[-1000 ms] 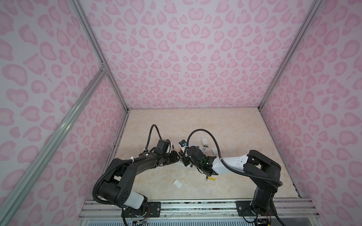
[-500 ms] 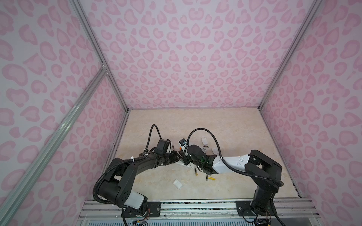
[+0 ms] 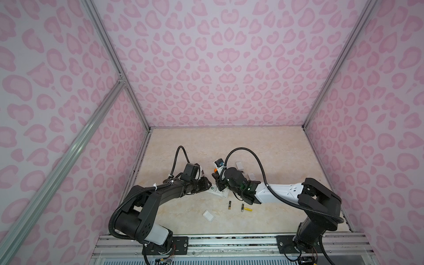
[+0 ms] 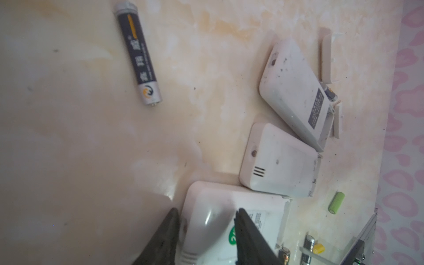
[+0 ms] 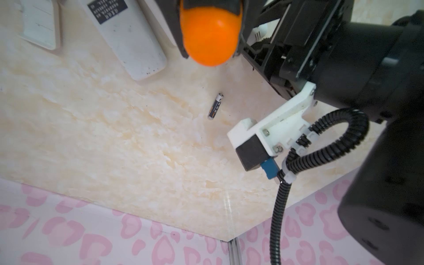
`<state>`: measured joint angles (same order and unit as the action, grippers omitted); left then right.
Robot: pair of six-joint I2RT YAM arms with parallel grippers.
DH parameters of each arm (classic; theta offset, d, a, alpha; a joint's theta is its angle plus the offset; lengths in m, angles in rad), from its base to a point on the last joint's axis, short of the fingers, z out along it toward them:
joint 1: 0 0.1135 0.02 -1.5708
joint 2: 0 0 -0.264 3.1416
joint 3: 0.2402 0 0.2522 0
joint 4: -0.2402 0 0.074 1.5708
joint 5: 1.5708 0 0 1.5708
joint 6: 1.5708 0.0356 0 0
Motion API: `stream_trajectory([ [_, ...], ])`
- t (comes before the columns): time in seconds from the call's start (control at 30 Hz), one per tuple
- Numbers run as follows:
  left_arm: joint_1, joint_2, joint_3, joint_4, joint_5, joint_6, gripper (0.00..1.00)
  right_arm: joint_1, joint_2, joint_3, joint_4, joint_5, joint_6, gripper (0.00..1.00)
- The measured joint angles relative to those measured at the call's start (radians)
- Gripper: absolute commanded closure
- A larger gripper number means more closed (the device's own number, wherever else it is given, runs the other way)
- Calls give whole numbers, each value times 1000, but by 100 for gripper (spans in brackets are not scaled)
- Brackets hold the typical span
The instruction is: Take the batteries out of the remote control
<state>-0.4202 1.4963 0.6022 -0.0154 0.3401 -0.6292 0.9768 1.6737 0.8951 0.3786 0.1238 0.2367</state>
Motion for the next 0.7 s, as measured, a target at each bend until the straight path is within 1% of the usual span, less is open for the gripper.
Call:
stream_trajectory([
  [0.17, -1, -41, 17, -97, -11, 0, 47, -82, -111, -50, -84, -12, 116, 100],
  [0.33, 0, -95, 55, -157, -11, 18, 38, -220, -231, -68, -270, -47, 217, 100],
  [0.5, 10, -153, 87, -212, -31, 51, 36, -418, -309, -74, -520, -62, 243, 100],
  [0.63, 22, -190, 118, -261, -60, 85, 36, -584, -305, -103, -695, -91, 238, 100],
  [0.7, 29, -208, 125, -285, -68, 103, 36, -634, -293, -120, -751, -106, 219, 100],
])
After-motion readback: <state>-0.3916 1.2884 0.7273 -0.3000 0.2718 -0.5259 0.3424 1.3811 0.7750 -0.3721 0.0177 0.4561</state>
